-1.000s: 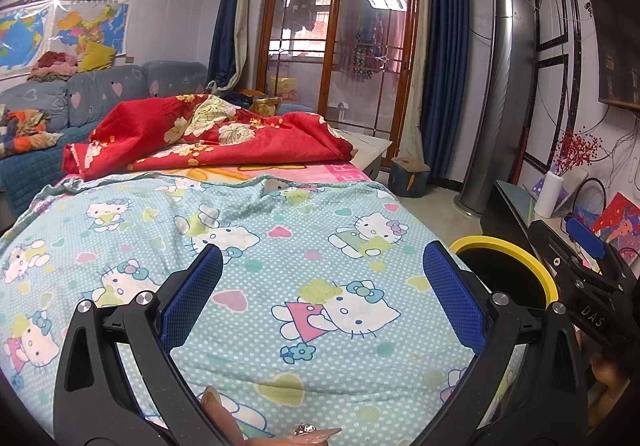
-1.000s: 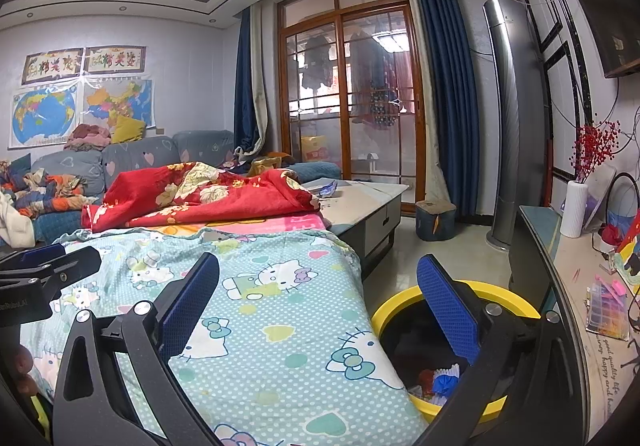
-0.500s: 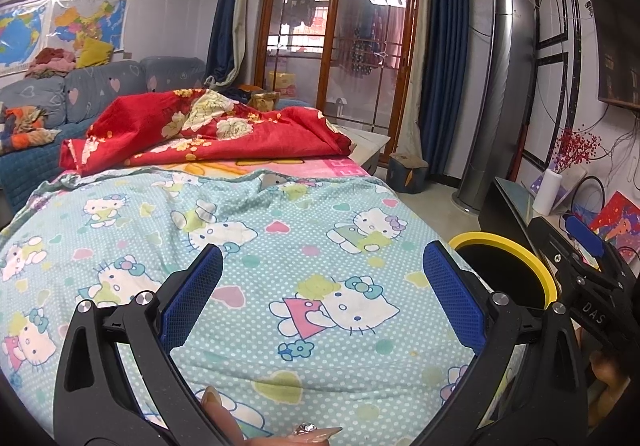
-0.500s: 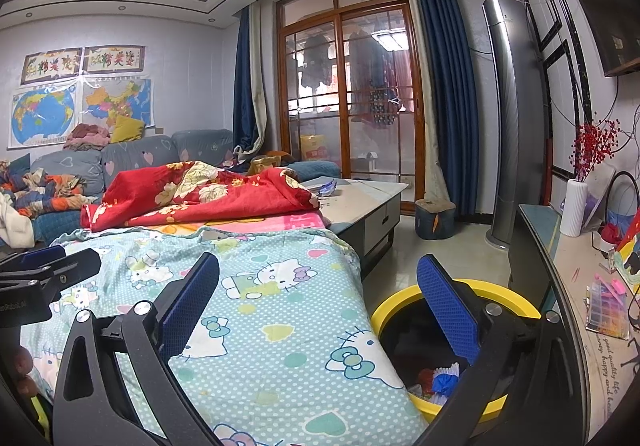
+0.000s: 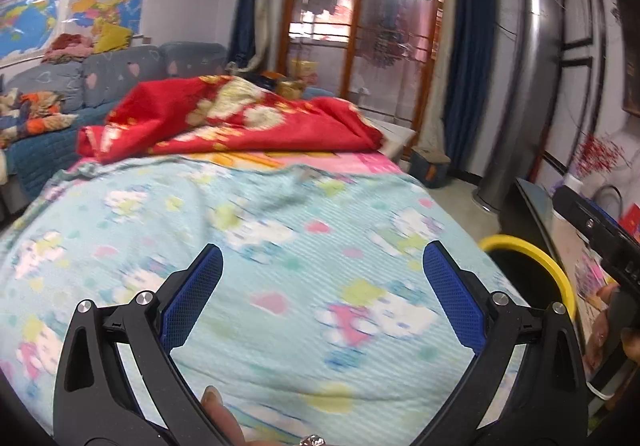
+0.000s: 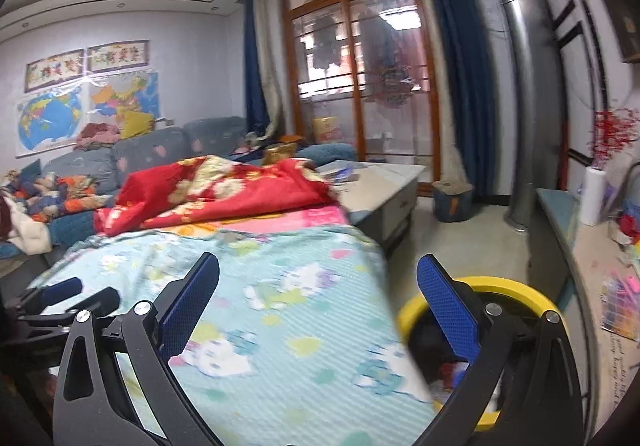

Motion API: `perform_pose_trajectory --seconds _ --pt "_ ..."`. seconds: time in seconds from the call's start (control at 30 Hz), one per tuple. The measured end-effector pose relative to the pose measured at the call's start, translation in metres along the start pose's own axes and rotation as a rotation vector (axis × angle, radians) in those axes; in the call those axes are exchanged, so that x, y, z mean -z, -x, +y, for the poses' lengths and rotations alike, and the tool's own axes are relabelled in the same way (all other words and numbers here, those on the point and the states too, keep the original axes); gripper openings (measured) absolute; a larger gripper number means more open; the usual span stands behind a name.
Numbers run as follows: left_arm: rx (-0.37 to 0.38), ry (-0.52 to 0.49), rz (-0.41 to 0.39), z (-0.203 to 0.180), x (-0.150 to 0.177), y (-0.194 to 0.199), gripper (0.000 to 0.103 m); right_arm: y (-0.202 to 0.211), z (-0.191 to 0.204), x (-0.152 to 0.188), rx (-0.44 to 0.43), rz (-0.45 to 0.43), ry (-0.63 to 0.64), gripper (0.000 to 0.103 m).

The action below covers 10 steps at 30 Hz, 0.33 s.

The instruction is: Collect trash

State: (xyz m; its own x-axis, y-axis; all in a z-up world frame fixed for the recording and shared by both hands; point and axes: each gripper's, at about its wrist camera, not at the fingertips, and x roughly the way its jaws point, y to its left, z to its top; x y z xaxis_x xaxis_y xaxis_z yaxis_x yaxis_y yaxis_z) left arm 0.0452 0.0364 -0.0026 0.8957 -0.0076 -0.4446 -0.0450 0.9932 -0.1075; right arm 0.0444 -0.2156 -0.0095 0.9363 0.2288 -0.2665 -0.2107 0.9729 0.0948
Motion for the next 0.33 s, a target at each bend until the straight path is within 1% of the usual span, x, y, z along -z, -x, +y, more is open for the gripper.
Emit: perform_pose_trajectory --seconds 0.07,0.1,0.13,0.17,0.2,0.23,0.3,0.33 --pt "-0.067 0.025 -0.007 0.036 -0.012 0.001 0.092 -0.013 0.025 -0.009 -0.065 0.020 -0.002 0.096" --pt "-0.147 0.040 -0.002 0.068 -0.017 0.002 0.092 -0.020 0.037 -0.013 -0.099 0.032 0.001 0.096" --pt "-0.207 0.060 0.009 0.094 -0.019 0.002 0.092 -0.032 0.060 -0.017 -0.153 0.055 0.004 0.096" --pt "-0.274 0.098 0.034 0.128 -0.020 0.001 0.092 -0.043 0.082 -0.019 -0.196 0.088 0.012 0.096" --pt "-0.365 0.140 0.072 0.167 -0.020 -0.002 0.092 -0.061 0.115 -0.020 -0.263 0.150 0.041 0.096" --pt "-0.428 0.166 0.104 0.195 -0.019 -0.004 0.092 -0.077 0.144 -0.020 -0.325 0.207 0.065 0.096" --pt "-0.563 0.225 0.166 0.256 -0.011 -0.008 0.092 -0.101 0.196 -0.015 -0.397 0.277 0.096 0.096" --pt "-0.622 0.260 0.219 0.291 -0.003 -0.013 0.092 -0.117 0.234 -0.007 -0.450 0.331 0.137 0.096"
